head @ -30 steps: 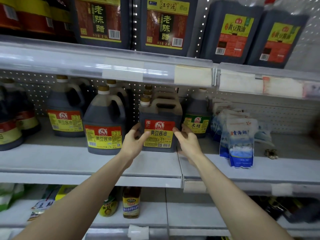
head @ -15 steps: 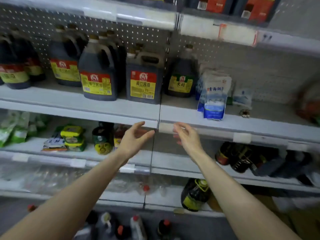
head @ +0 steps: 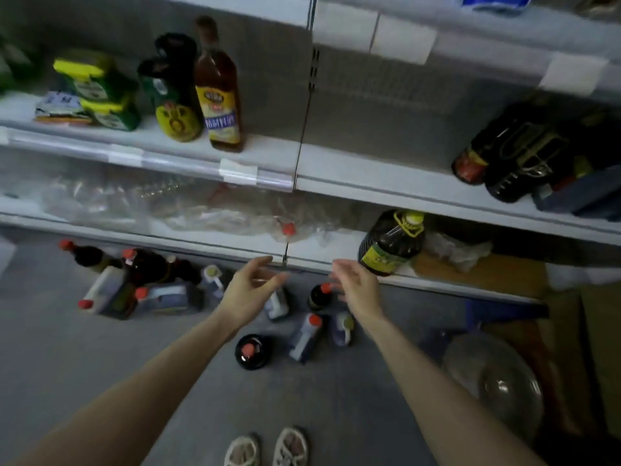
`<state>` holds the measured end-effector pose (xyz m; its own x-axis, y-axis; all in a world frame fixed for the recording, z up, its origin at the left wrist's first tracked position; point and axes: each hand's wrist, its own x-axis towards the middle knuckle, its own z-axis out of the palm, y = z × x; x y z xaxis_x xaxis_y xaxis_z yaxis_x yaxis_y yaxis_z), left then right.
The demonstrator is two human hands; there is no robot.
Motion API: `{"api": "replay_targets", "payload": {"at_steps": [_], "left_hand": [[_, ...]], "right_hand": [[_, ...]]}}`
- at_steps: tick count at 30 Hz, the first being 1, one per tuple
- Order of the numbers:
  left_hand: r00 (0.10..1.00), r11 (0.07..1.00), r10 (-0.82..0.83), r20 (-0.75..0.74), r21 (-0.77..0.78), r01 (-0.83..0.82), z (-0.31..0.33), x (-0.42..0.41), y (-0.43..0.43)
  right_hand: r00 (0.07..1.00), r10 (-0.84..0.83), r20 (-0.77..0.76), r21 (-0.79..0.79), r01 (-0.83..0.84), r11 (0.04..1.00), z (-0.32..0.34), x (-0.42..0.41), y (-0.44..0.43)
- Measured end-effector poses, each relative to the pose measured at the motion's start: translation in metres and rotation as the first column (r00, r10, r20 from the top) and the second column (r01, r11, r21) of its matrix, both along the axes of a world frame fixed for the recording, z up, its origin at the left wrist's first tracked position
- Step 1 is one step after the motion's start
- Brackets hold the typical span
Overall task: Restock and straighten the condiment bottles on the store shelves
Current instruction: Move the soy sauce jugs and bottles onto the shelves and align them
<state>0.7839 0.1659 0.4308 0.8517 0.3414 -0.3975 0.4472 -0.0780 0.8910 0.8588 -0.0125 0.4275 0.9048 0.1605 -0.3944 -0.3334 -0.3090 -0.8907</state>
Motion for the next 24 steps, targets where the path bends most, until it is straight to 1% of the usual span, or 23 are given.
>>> {"api": "replay_targets", "payload": {"at_steps": [2, 5, 6, 9, 13, 18, 21, 24], "left_hand": [[0.998, 1.000, -0.001, -0.070, -0.008, 0.000, -0.043, -0.015, -0.003], [0.986, 1.000, -0.022, -0.163, -0.023, 0.018, -0.108, -0.037, -0.007], [0.983, 0.999, -0.018, -0.183, -0.032, 0.012, -0.117, -0.041, -0.008], [0.966, 0.999, -0.035, -0.257, -0.045, 0.024, -0.174, -0.057, -0.011], [0.942, 1.000, 0.002, -0.335, -0.019, -0.009, -0.251, -0.074, -0.015], [0.917, 0.999, 0.013, -0.398, -0.025, -0.025, -0.329, -0.084, -0.018], [0.907, 0.995, 0.014, -0.422, -0.086, -0.055, -0.359, -0.088, -0.024], [0.906, 0.983, 0.031, -0.422, -0.152, -0.105, -0.378, -0.086, -0.030]], "right_hand": [[0.997, -0.023, -0.074, -0.025, 0.021, 0.999, -0.045, -0.017, -0.004], [0.990, -0.037, -0.139, -0.078, 0.026, 0.997, -0.121, -0.042, -0.009], [0.988, -0.042, -0.151, -0.085, 0.030, 0.996, -0.132, -0.047, -0.010], [0.978, -0.059, -0.198, -0.092, 0.042, 0.995, -0.195, -0.070, -0.011], [0.965, -0.108, -0.238, -0.143, 0.075, 0.987, -0.277, -0.093, -0.013], [0.943, -0.155, -0.293, -0.174, 0.107, 0.979, -0.362, -0.105, -0.016], [0.934, -0.176, -0.309, -0.192, 0.120, 0.974, -0.397, -0.105, -0.016], [0.940, -0.199, -0.278, -0.221, 0.139, 0.965, -0.426, -0.096, -0.008]]}}
